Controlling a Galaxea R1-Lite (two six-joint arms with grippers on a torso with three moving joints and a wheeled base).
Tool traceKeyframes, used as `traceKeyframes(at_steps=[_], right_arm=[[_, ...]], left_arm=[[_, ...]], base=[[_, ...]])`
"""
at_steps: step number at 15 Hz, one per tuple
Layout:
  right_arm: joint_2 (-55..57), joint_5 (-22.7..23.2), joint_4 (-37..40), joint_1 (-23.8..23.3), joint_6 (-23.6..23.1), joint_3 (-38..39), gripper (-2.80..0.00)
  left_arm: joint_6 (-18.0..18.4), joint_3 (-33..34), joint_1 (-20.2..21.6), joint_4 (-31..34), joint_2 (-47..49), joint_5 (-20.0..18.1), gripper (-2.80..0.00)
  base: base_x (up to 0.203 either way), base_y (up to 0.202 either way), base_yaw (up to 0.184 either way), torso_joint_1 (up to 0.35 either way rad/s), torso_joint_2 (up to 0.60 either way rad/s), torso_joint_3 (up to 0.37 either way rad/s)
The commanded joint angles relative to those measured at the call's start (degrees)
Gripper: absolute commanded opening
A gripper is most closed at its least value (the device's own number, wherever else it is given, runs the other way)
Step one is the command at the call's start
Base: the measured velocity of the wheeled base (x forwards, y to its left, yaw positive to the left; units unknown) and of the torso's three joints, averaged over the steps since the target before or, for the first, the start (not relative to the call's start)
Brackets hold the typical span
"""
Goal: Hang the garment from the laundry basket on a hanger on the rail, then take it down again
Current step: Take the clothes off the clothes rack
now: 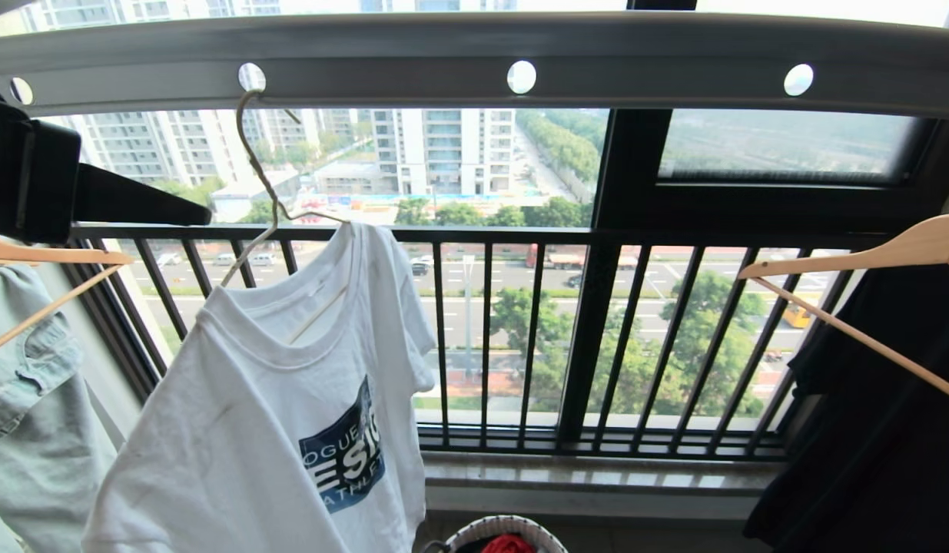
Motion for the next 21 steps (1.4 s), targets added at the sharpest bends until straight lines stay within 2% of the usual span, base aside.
traceKeyframes(at_steps=[1,3,5,8,10,12,18,20,21], right_arm=[[0.14,-0.05,0.04,0.03,-0.04,0.01,-2.8],[0.14,0.04,0.04,0.03,-0.04,0.01,-2.8],[0.14,0.04,0.04,0.03,-0.04,0.01,-2.8],[0.14,0.04,0.04,0.03,-0.04,0.01,-2.8],[0.14,0.04,0.04,0.03,-0.04,0.01,-2.8],[0.14,0.03,0.04,0.03,-0.04,0.01,-2.8],[0.14,0.0,0.04,0.03,-0.04,0.01,-2.8],[0.14,0.04,0.04,0.03,-0.04,0.01,-2.8],[0.14,-0.05,0.04,0.03,-0.04,0.01,-2.8]], left_arm=[[0.06,0.52,-1.48,-0.34,0.4,0.33,0.0],[-0.12,3.26,-2.42,-4.53,0.68,1.54,0.0],[-0.25,8.93,-3.22,-12.07,0.56,3.36,0.0],[-0.22,17.69,-4.76,-25.89,0.69,8.22,0.0],[-0.37,20.26,-5.15,-31.38,1.27,9.02,0.0],[-0.47,20.73,-5.39,-33.75,2.13,9.05,0.0],[-0.56,20.33,-6.41,-34.35,5.26,9.48,0.0],[-0.47,20.53,-6.41,-37.79,6.35,9.93,0.0],[-0.37,20.69,-6.41,-39.99,7.24,11.5,0.0]], base=[[0.0,0.0,0.0,0.0,0.0,0.0],[0.0,0.0,0.0,0.0,0.0,0.0],[0.0,0.0,0.0,0.0,0.0,0.0],[0.0,0.0,0.0,0.0,0.0,0.0],[0.0,0.0,0.0,0.0,0.0,0.0],[0.0,0.0,0.0,0.0,0.0,0.0],[0.0,0.0,0.0,0.0,0.0,0.0],[0.0,0.0,0.0,0.0,0.0,0.0],[0.0,0.0,0.0,0.0,0.0,0.0]])
